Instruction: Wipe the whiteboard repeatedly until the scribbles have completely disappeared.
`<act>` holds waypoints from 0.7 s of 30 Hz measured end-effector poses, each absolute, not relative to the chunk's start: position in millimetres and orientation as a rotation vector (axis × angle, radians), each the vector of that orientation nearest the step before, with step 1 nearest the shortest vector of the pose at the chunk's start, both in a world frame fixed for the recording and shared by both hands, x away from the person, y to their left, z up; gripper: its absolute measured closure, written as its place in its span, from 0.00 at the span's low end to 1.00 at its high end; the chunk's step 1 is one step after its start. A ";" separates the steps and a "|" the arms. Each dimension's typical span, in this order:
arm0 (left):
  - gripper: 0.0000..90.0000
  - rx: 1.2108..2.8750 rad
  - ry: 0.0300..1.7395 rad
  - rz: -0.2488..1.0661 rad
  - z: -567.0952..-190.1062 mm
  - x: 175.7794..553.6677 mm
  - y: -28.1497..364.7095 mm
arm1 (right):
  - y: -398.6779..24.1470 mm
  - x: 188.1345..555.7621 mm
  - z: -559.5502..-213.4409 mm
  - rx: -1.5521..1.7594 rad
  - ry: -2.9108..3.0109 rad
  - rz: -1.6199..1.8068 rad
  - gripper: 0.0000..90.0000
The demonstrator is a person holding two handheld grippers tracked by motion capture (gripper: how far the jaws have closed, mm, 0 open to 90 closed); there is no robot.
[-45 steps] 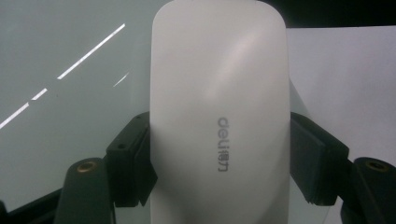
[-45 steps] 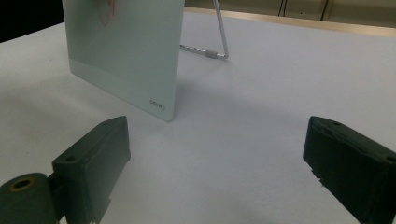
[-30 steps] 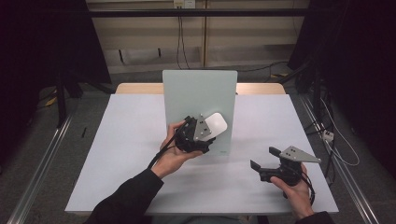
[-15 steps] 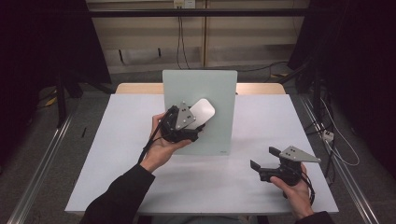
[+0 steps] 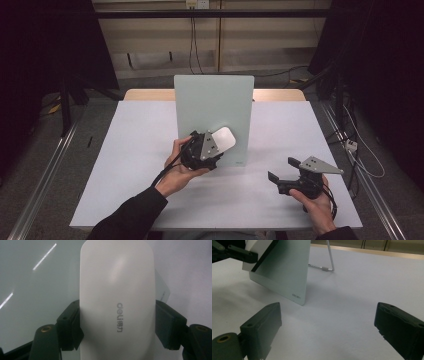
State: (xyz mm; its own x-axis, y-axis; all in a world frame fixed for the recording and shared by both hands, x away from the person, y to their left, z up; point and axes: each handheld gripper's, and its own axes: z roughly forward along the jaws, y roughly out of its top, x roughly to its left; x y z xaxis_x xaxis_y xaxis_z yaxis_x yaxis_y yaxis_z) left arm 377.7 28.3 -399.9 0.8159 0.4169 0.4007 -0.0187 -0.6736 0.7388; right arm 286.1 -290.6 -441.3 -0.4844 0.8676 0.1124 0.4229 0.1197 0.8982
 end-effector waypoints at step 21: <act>0.34 2.183 0.309 0.785 -378.7 387.6 50.0 | -290.9 285.7 -440.8 1.241 1.959 1.335 0.08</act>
